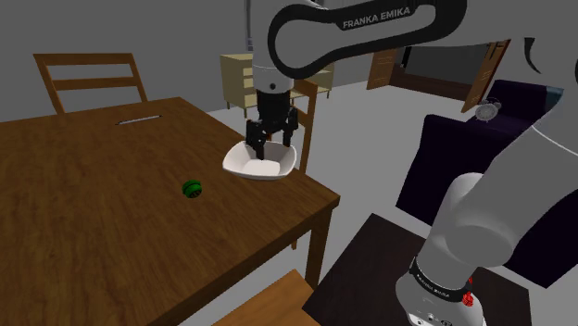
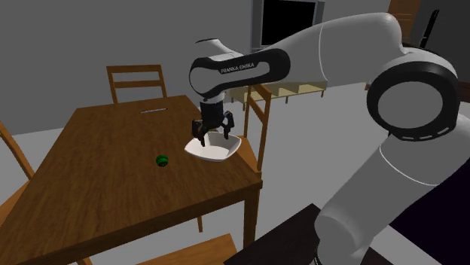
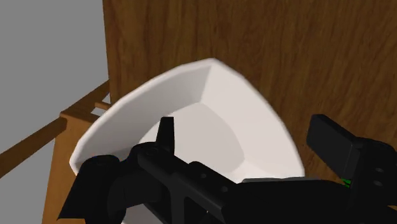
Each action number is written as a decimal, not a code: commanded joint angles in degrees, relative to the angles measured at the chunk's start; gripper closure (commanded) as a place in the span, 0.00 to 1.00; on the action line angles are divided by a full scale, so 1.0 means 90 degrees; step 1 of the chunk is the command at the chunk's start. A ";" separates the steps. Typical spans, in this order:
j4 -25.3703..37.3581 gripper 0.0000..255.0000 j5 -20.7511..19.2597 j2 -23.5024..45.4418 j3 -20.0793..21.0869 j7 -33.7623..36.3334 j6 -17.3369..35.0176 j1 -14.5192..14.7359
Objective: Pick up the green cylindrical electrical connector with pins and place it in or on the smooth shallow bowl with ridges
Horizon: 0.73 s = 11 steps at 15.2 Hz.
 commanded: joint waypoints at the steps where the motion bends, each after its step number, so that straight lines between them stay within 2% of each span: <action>1: 0.0303 0.00 -0.0075 0.0428 0.0155 0.0187 0.0187 0.0043; 11: 0.2291 0.00 -0.0865 0.2575 0.0760 0.1205 0.0519 0.0471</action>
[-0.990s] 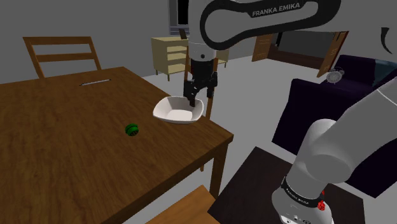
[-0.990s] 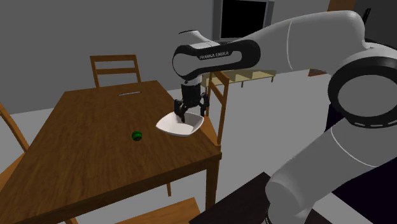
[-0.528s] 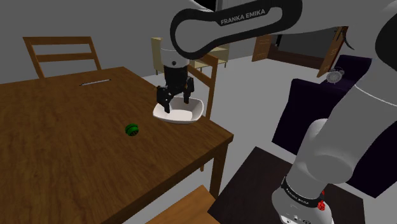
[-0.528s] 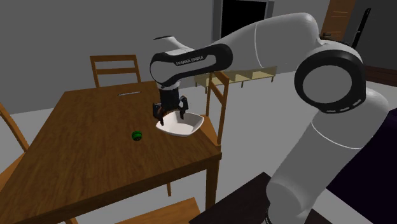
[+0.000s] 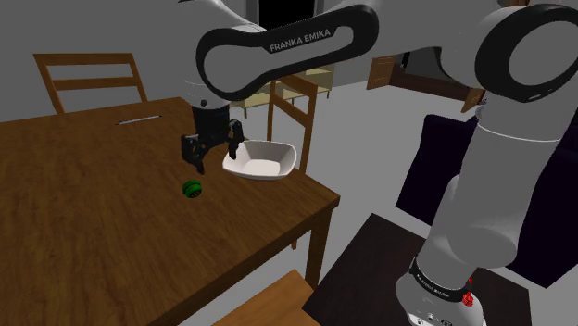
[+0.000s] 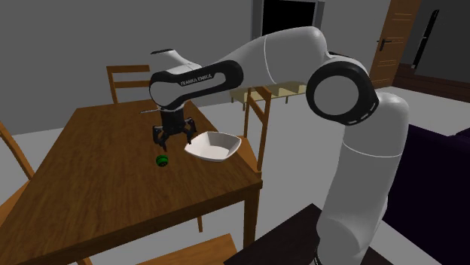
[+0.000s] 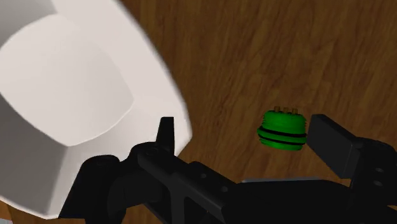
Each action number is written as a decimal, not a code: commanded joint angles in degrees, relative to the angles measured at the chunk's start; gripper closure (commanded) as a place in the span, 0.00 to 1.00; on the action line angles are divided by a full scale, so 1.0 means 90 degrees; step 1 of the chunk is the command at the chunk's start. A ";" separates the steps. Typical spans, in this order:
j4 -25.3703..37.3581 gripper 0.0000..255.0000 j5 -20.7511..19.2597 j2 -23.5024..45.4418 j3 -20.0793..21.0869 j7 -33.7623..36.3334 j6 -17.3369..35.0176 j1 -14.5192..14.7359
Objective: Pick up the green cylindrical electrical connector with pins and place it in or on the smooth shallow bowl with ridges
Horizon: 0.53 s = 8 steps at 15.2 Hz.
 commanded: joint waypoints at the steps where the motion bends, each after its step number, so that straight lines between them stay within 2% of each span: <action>1: 0.0527 0.00 -0.0216 0.0471 0.0081 0.0196 -0.0035 0.0131; 5: 0.1476 0.00 -0.0598 0.1296 0.0152 0.0490 -0.0141 0.0433; 8: 0.1286 0.00 -0.0623 0.1344 0.0131 0.0510 0.0094 0.0427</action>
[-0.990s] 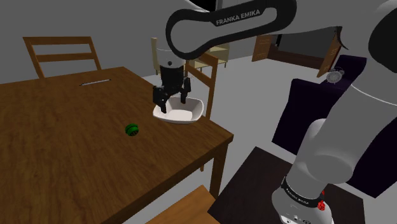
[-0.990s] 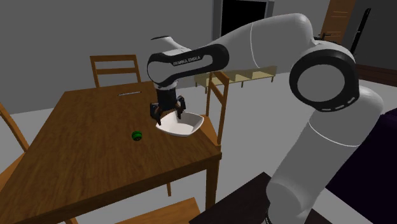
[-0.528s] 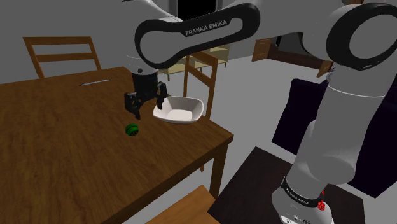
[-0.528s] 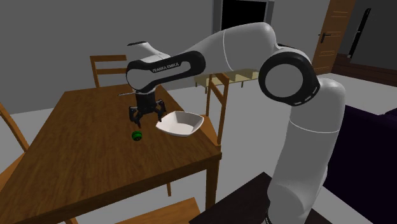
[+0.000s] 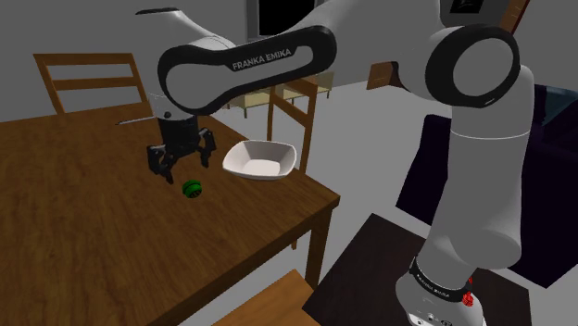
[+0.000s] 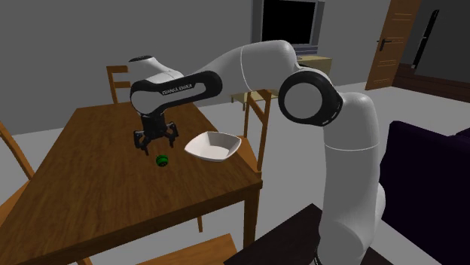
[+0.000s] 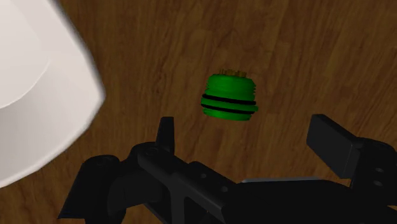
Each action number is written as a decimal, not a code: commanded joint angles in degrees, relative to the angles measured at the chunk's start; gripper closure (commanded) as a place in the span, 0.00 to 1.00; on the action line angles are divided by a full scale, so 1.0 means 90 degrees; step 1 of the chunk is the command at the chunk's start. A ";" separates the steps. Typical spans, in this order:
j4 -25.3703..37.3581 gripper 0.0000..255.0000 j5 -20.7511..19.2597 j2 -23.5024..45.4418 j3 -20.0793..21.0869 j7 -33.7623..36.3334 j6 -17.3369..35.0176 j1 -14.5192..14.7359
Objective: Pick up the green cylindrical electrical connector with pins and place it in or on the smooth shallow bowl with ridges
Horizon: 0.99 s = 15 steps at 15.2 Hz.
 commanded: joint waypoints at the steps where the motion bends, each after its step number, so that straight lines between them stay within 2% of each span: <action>1: -0.0115 0.00 -0.0023 0.0033 -0.0008 0.0020 0.0152 -0.0002; 4: -0.0314 0.00 -0.0065 0.0110 -0.0028 0.0050 0.0422 -0.0010; 12: -0.0313 0.00 -0.0065 0.0110 -0.0028 0.0050 0.0421 -0.0010; 13: -0.0313 1.00 -0.0065 0.0110 -0.0028 0.0050 0.0421 -0.0010; 15: -0.0313 1.00 -0.0065 0.0111 -0.0028 0.0050 0.0421 -0.0010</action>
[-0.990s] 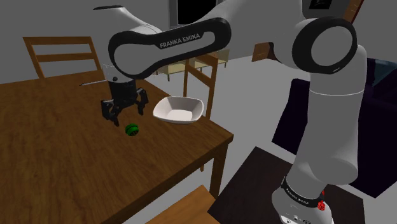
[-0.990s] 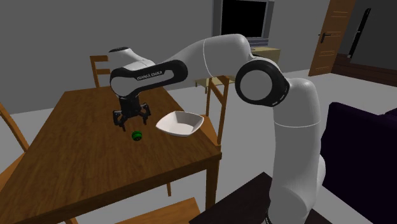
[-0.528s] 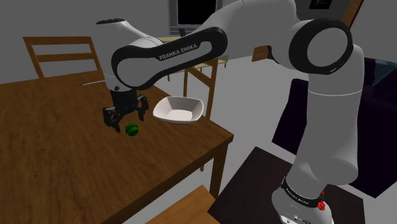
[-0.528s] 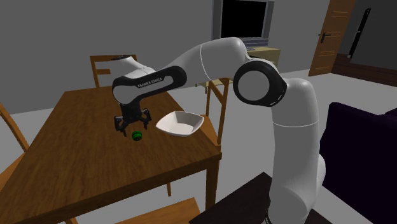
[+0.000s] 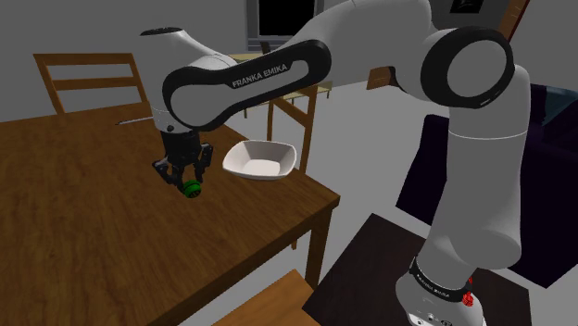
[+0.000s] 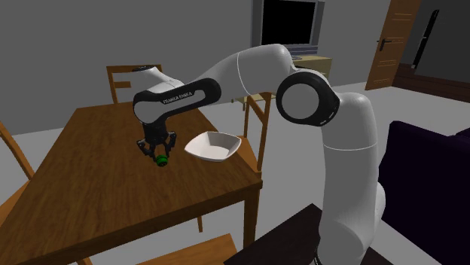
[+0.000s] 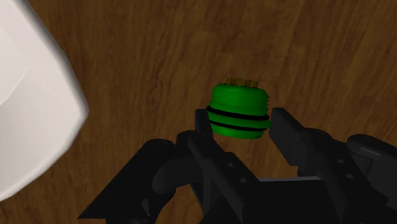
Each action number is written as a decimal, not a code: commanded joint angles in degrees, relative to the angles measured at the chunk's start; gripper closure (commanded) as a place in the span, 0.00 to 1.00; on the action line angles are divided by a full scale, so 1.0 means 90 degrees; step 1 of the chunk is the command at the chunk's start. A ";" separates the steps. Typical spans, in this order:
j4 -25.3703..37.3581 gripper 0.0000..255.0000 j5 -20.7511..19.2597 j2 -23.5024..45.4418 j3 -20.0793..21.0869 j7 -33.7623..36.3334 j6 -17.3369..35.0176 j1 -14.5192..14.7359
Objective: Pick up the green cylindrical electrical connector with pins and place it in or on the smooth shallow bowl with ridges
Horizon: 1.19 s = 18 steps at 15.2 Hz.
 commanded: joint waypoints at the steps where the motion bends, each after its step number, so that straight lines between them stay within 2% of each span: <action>1: -0.0004 1.00 0.0001 0.0002 0.0000 -0.0001 -0.0001 0.0000; 7: -0.0003 1.00 0.0000 0.0003 0.0000 0.0001 -0.0001 0.0001; 18: 0.0831 1.00 0.0076 -0.0076 0.0036 -0.0112 -0.0901 0.0038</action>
